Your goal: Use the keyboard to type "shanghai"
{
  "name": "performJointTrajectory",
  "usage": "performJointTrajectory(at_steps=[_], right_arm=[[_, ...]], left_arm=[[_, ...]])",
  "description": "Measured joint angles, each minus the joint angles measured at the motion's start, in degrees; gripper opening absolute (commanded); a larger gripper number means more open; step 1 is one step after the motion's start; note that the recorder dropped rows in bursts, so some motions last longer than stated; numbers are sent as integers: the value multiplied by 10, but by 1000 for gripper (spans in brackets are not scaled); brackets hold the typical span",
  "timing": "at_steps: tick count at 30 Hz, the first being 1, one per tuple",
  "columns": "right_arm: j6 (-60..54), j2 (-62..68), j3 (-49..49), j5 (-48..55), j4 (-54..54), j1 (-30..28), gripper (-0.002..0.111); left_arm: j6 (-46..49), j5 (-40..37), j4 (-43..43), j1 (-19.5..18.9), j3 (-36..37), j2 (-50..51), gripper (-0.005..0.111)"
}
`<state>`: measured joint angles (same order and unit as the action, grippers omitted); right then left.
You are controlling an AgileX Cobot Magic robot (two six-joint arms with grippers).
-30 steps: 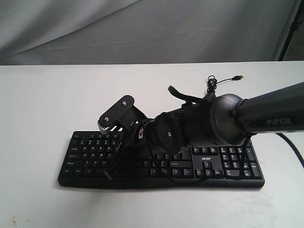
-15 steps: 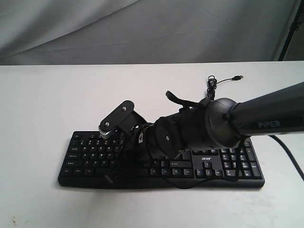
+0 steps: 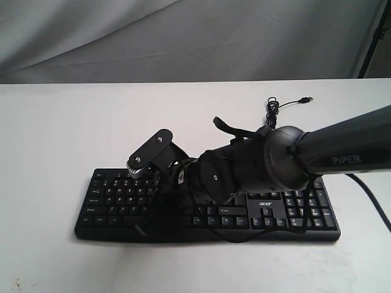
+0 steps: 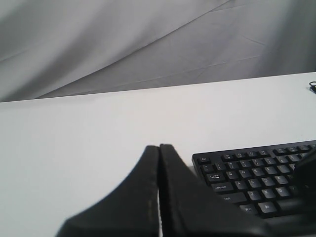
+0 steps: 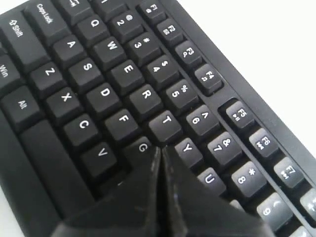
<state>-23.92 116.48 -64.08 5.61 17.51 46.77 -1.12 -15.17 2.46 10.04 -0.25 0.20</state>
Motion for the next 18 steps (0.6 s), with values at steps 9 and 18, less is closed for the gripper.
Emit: performJointTrajectory(at_steps=[9,18], right_arm=[[-1,0,0,0,-2,0,0],[-1,-24,-44,58,-28,1,0]], left_arm=[[0,0,0,0,0,0,0],[0,0,0,0,0,0,0]])
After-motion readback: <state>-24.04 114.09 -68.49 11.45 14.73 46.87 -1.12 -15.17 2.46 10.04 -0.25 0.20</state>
